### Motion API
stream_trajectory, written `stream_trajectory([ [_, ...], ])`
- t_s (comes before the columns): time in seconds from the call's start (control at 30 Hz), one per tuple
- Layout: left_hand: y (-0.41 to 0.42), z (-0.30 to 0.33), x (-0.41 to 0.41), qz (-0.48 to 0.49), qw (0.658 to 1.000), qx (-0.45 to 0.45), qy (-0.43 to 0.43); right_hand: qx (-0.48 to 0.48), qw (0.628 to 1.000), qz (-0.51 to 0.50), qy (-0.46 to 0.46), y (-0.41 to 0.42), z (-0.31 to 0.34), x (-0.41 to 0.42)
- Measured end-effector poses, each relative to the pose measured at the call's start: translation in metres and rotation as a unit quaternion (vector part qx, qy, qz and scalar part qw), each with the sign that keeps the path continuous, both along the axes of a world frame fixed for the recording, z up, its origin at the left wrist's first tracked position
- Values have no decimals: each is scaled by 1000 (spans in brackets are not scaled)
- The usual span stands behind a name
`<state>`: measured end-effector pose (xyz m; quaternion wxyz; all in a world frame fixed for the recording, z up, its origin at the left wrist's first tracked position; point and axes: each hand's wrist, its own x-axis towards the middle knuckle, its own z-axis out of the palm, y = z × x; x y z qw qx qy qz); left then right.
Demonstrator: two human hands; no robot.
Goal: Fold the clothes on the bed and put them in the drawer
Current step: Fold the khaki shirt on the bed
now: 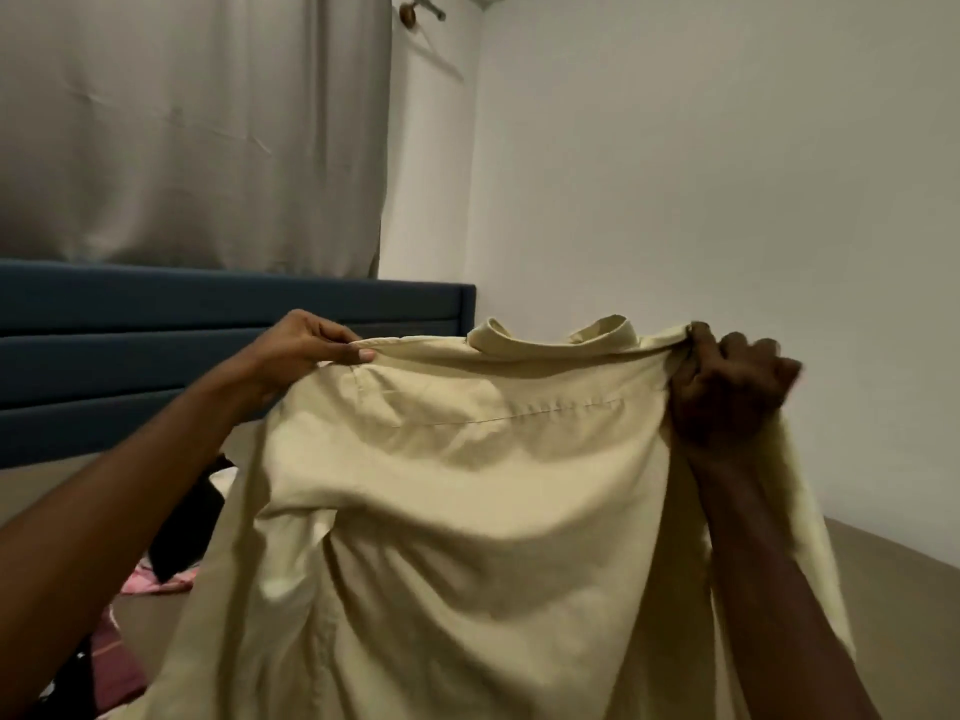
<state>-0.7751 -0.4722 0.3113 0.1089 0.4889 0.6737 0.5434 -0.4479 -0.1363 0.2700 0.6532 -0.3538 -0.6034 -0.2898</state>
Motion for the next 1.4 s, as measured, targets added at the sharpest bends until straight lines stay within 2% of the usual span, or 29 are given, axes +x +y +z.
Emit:
stream_trajectory([
  [0.1,73,-36,-36,135,989,-7,63,-132,985,82,-80,49,-27,-46],
  [0.13,99,-47,-48,207,972,-23,108,-207,966,119,-96,65,-33,-63],
  [0.2,145,-76,-63,284,935,-116,176,-392,895,165,-135,86,-55,-98],
  [0.27,175,-117,-62,259,926,-197,190,-504,828,184,-160,94,-94,-124],
  [0.33,185,-170,-51,213,924,-218,231,-528,809,206,-155,91,-157,-130],
  [0.4,169,-241,-37,167,933,-175,265,-538,801,203,-168,79,-235,-117],
  [0.47,136,-323,-13,128,955,-142,226,-569,775,202,-190,65,-321,-99],
  [0.57,84,-416,32,89,964,-188,165,-620,728,181,-230,40,-425,-60],
  [0.6,69,-440,46,96,960,-206,166,-616,724,170,-260,30,-452,-48],
  [0.7,39,-481,68,146,939,-258,173,-561,754,172,-294,13,-487,-22],
  [0.8,30,-488,80,206,925,-289,133,-576,767,180,-217,8,-479,-15],
  [0.9,31,-471,84,241,918,-303,90,-585,786,127,-155,6,-460,-5],
  [0.93,31,-465,83,244,913,-318,70,-602,779,113,-134,3,-453,2],
  [1.0,35,-452,80,255,898,-357,19,-661,736,116,-89,1,-438,17],
  [1.07,37,-440,84,247,860,-446,27,-710,688,128,-85,3,-427,31],
  [1.13,38,-433,89,235,832,-500,46,-771,617,146,-62,10,-413,40],
  [1.2,37,-433,90,224,820,-524,49,-822,544,169,12,13,-400,47],
  [1.27,33,-437,86,214,836,-505,6,-836,492,217,111,7,-390,55],
  [1.33,29,-445,81,220,870,-431,-100,-817,435,290,242,-5,-383,64],
  [1.4,24,-452,77,229,884,-359,-192,-785,368,349,356,-14,-386,74],
])
